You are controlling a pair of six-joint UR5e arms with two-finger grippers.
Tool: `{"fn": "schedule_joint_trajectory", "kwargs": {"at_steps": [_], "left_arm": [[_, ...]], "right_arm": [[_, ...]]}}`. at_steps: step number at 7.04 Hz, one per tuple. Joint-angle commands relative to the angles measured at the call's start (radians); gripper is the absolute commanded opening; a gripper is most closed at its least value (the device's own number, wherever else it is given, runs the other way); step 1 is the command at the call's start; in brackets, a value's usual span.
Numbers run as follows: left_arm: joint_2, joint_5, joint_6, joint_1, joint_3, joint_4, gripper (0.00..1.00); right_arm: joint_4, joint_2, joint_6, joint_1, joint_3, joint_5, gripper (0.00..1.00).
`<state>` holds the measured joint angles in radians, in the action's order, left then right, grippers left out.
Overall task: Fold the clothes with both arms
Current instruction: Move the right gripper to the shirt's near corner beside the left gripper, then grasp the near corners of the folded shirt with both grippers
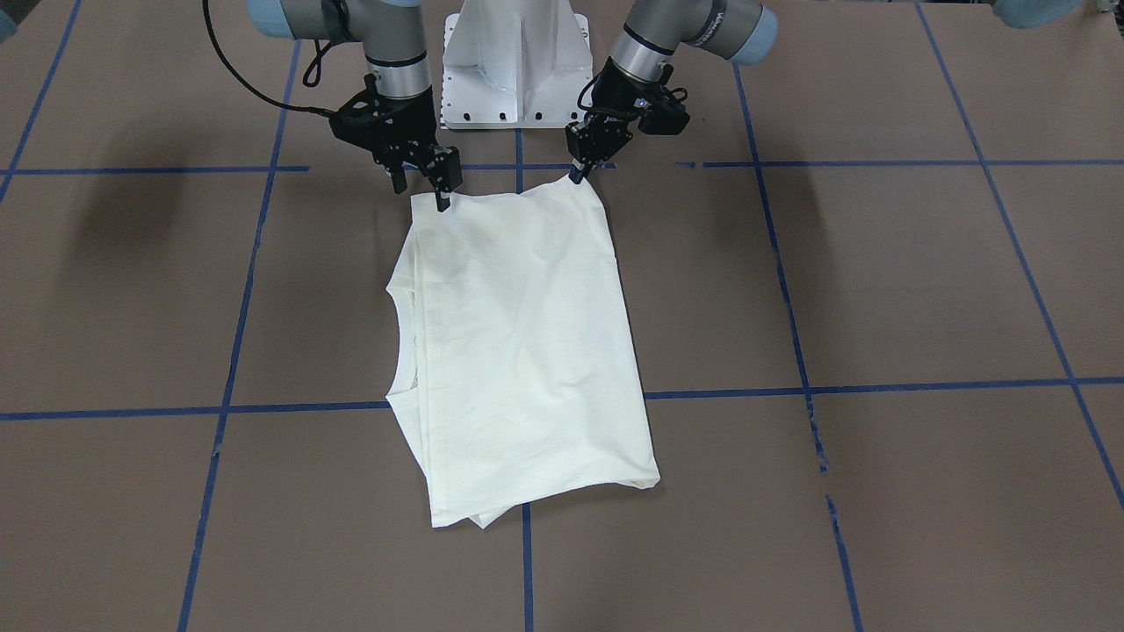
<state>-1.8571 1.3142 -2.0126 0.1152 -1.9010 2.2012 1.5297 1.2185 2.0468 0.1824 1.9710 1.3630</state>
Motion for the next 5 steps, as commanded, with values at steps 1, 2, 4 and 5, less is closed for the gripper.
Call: {"fn": "schedule_joint_trajectory", "kwargs": {"at_steps": [1,2,4,5], "left_arm": [[0.004,0.000,-0.002,0.000,-0.001,0.000,0.00],[0.001,0.000,-0.002,0.000,-0.001,0.000,0.00],[0.001,0.000,-0.003,0.000,-0.001,0.002,0.00],[-0.001,0.000,-0.005,-0.002,-0.001,0.002,0.00]], "right_arm": [[-0.003,-0.002,-0.031,0.017,-0.023,-0.022,0.87],[-0.008,-0.004,-0.040,0.025,-0.035,-0.024,0.87],[-0.008,-0.023,-0.037,0.025,-0.060,-0.030,0.86],[-0.008,-0.027,-0.033,0.025,-0.075,-0.032,0.82]]}}
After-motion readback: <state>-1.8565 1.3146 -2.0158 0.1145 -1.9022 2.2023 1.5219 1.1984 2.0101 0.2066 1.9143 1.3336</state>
